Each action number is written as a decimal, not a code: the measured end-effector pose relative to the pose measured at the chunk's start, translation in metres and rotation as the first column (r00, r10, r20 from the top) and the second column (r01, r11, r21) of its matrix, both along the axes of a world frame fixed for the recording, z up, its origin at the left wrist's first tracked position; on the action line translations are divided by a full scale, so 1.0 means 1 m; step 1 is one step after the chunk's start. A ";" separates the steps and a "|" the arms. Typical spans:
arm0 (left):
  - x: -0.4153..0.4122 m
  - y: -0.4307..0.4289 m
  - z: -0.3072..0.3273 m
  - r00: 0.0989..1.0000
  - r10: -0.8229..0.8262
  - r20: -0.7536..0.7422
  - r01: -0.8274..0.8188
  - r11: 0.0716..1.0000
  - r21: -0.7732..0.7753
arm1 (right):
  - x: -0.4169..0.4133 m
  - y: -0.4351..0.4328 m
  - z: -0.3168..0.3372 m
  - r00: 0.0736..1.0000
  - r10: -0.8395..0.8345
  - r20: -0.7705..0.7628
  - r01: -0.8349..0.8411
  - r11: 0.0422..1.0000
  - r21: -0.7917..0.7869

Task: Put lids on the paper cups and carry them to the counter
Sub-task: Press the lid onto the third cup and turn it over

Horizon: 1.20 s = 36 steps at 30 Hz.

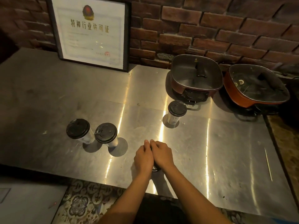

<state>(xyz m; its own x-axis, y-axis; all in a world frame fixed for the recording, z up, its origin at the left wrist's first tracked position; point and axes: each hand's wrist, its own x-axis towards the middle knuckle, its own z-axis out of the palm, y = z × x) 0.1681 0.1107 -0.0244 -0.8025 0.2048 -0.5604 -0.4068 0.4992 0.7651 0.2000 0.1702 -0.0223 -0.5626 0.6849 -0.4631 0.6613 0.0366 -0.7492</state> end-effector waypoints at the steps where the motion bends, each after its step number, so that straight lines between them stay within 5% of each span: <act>1: 0.000 0.002 -0.001 1.000 0.027 -0.009 -0.027 1.000 -0.006 | 0.000 0.000 -0.001 1.000 -0.011 0.008 0.011 1.000 0.013; 23: -0.004 0.006 -0.013 0.991 0.010 -0.135 -0.019 0.997 -0.070 | -0.001 -0.003 -0.010 0.988 -0.152 -0.003 0.152 0.986 0.062; 28: -0.024 0.008 -0.008 0.946 -0.271 -0.178 0.256 0.961 -0.102 | -0.001 -0.007 -0.004 0.949 -0.312 -0.036 0.310 0.949 -0.055; 32: -0.042 0.015 -0.003 0.752 -0.600 -0.272 0.546 0.799 -0.253 | 0.005 -0.010 0.002 0.910 -0.415 -0.014 0.401 0.887 -0.228; 34: -0.046 0.016 -0.001 0.751 -0.583 -0.310 0.542 0.813 -0.213 | 0.010 -0.012 -0.001 0.951 -0.306 -0.045 0.302 0.950 -0.083; 36: -0.049 0.015 0.006 0.865 -0.431 -0.256 0.442 0.897 -0.012 | 0.014 -0.012 -0.002 0.989 -0.141 -0.047 0.148 0.972 0.180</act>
<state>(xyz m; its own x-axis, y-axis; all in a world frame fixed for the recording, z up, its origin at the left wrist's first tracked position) 0.1194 0.1255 -0.0183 -0.7355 0.5867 -0.3387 0.0484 0.5442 0.8375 0.2143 0.1579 -0.0246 -0.4646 0.8313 -0.3051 0.6441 0.0807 -0.7607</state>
